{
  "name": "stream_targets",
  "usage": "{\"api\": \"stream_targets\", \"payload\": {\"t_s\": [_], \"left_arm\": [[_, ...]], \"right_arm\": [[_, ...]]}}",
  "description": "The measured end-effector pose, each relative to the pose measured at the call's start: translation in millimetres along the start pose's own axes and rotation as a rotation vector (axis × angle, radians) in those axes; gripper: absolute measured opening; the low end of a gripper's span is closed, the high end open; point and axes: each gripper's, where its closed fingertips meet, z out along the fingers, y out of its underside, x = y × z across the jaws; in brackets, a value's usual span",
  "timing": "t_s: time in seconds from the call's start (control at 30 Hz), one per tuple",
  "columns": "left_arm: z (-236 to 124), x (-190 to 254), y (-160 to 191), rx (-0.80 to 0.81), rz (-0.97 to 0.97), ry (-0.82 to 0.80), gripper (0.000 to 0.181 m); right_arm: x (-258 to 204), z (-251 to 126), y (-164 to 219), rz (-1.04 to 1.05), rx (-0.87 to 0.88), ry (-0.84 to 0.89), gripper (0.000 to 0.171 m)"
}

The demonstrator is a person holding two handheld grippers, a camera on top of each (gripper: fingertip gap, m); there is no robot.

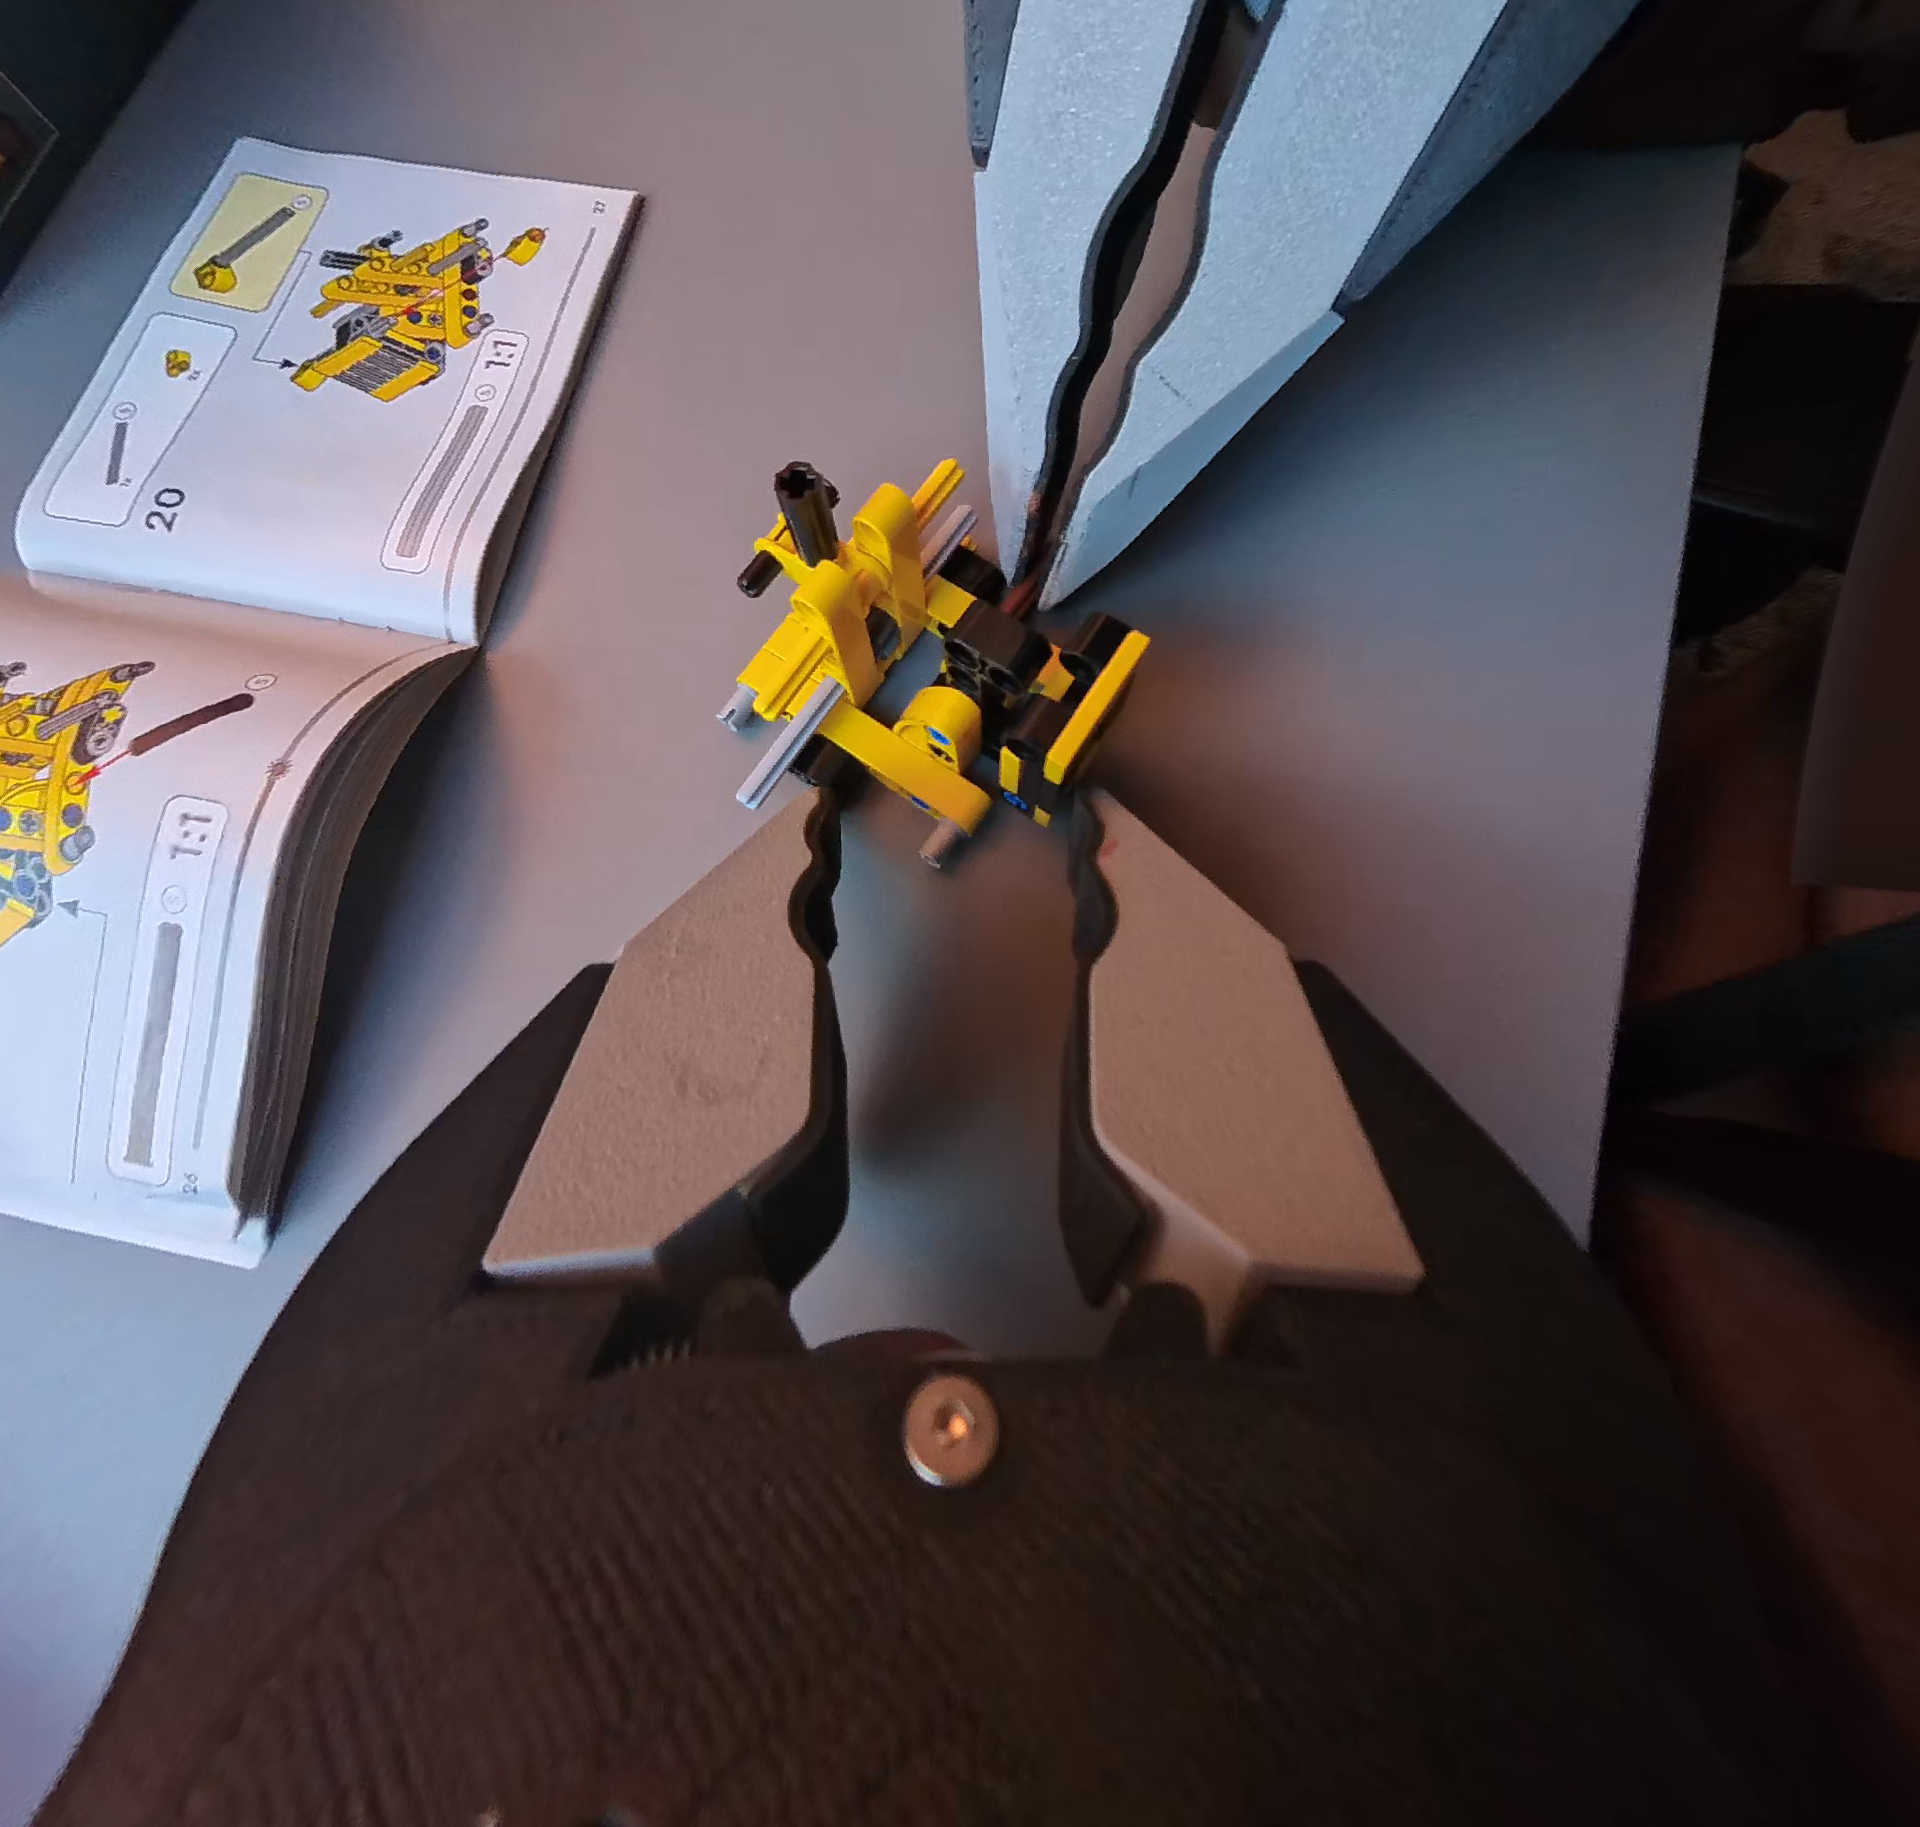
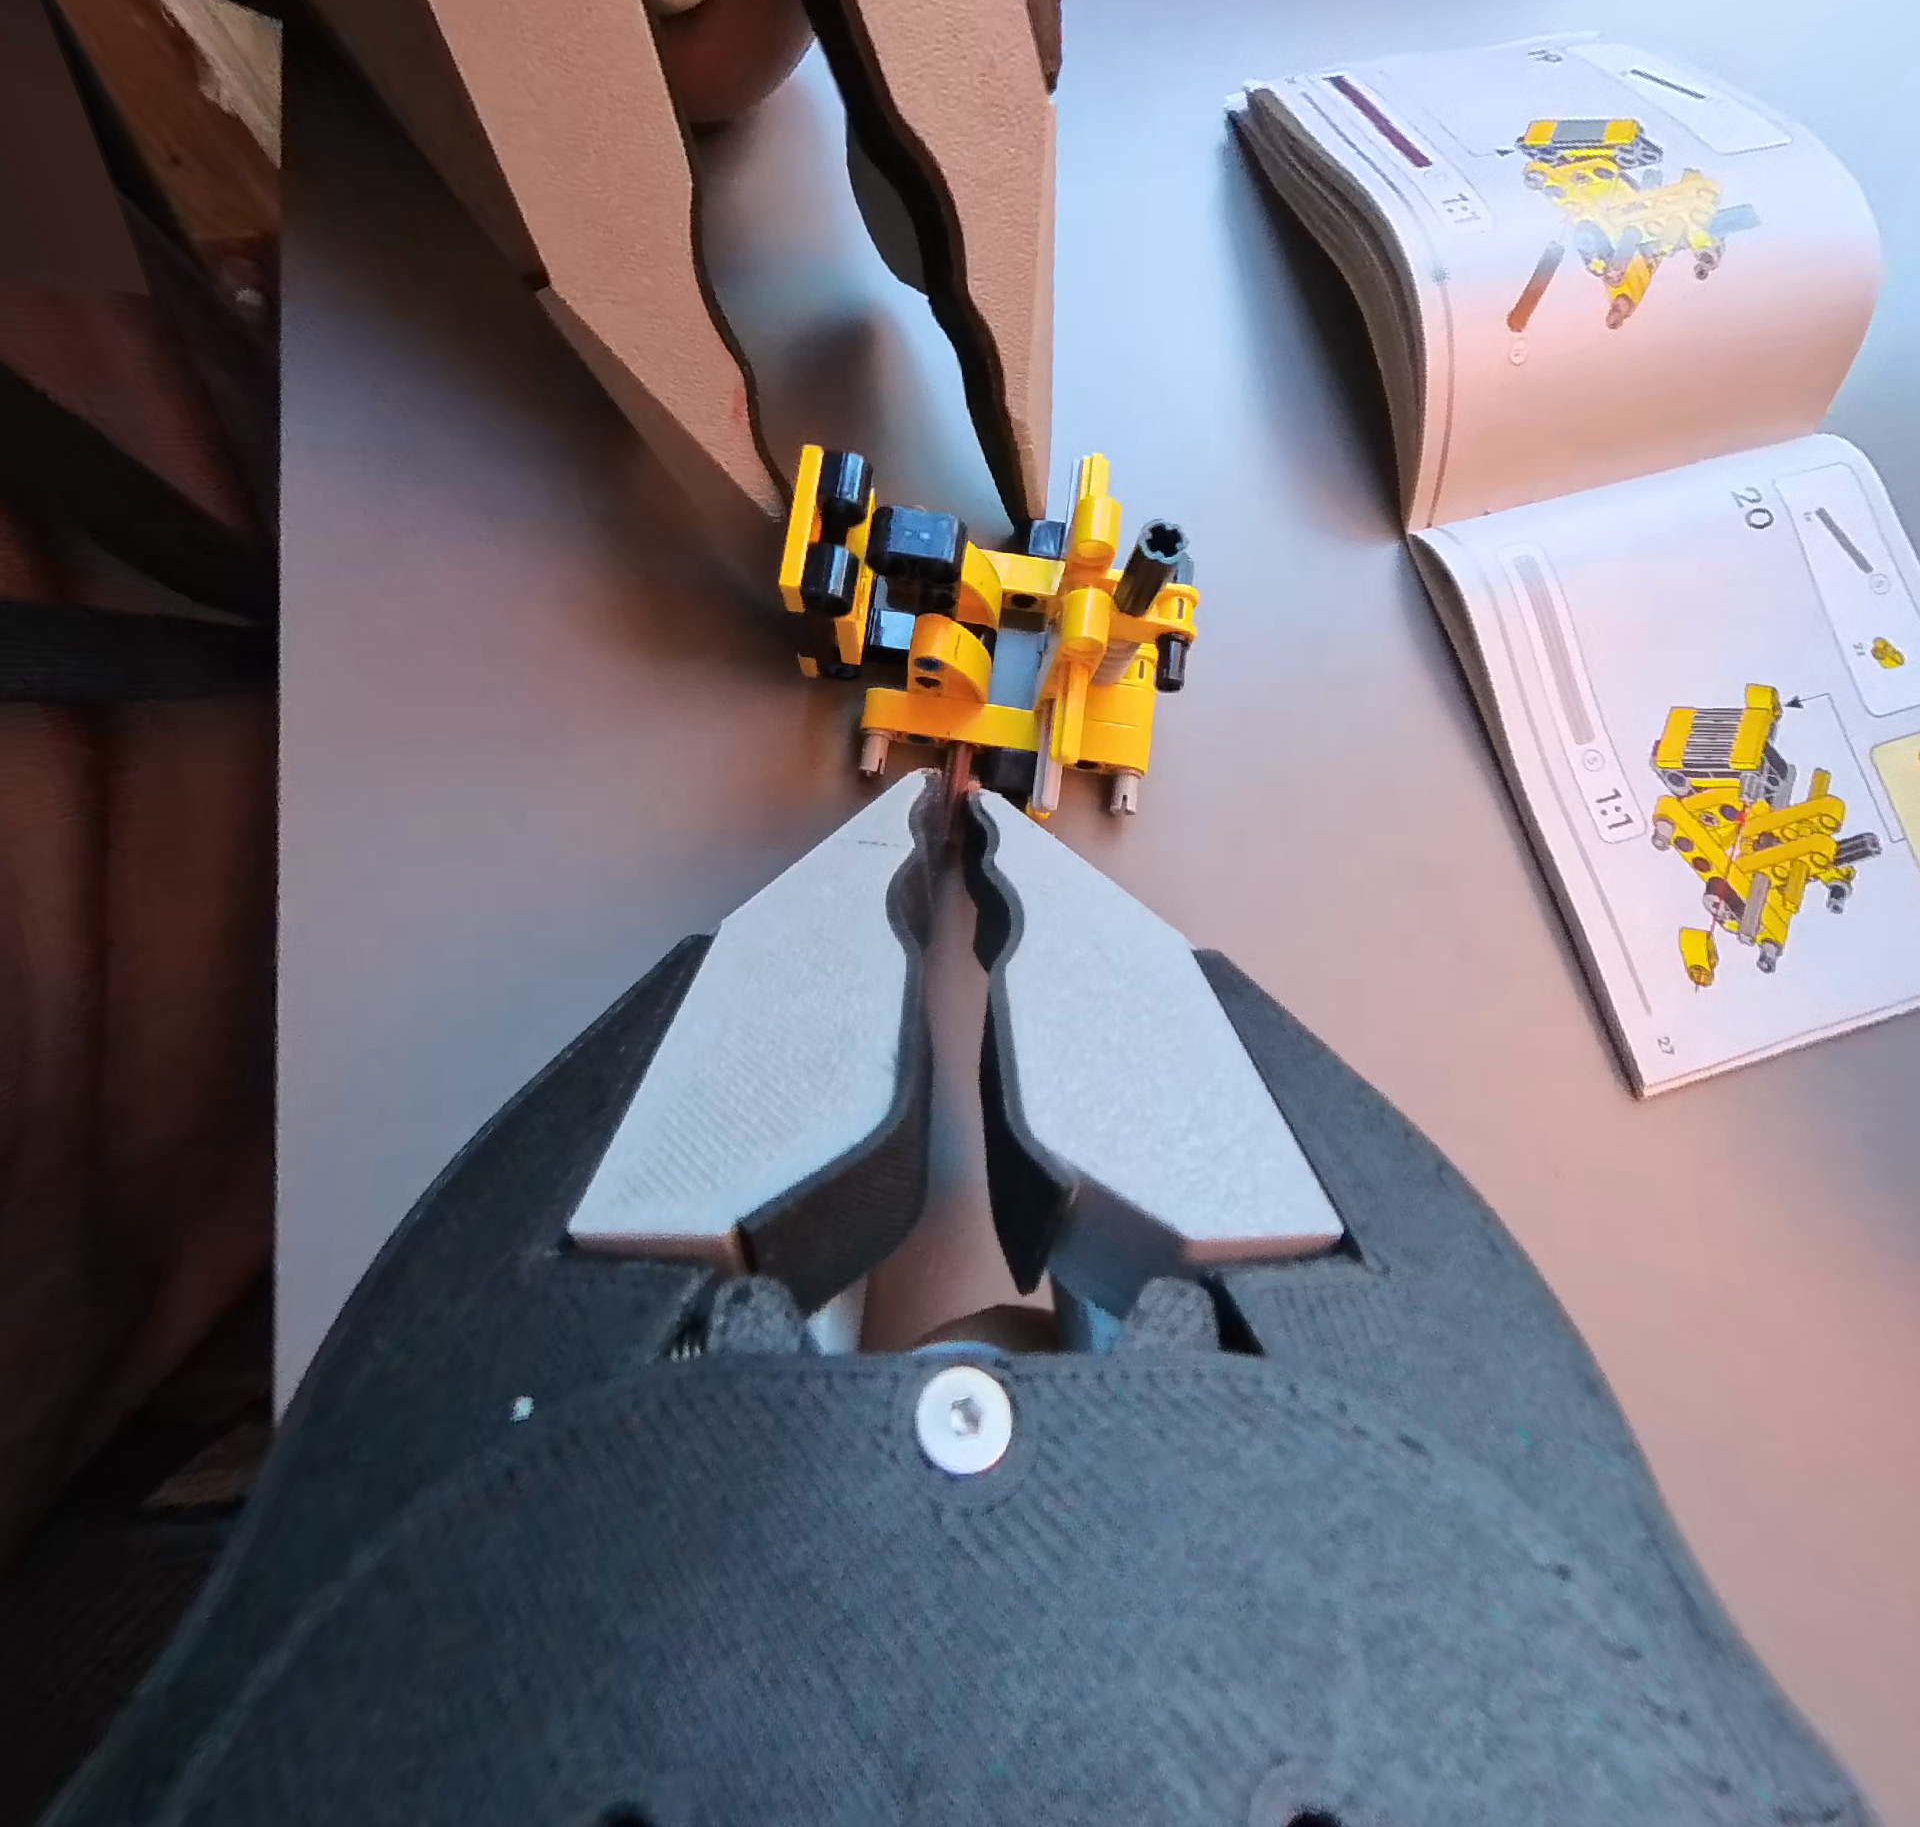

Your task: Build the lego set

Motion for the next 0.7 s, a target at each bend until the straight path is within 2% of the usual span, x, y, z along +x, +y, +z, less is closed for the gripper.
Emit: {"api": "stream_targets", "payload": {"t_s": [0.17, 0.23, 0.27, 0.43, 0.53, 0.7], "left_arm": [[0, -6, 1, 0.007, -0.011, 0.020, 0.041], [0, -8, 1, 0.008, -0.014, 0.011, 0.040], [-1, -8, 1, 0.007, -0.019, 0.022, 0.038], [-1, -8, 1, 0.007, -0.019, 0.030, 0.038], [-1, -7, 1, 0.007, -0.018, 0.032, 0.039], [0, -7, 0, 0.007, -0.018, 0.029, 0.038]], "right_arm": [[3, 1, -1, 0.053, 0.039, 0.006, 0.002], [3, 1, -2, 0.066, 0.046, 0.006, 0.020], [4, -1, -2, 0.074, 0.049, 0.011, 0.023], [11, -16, -2, 0.101, 0.084, 0.045, 0.018], [13, -17, 9, 0.099, 0.051, 0.047, 0.000], [10, -8, 9, 0.094, 0.033, 0.010, 0.000]]}}
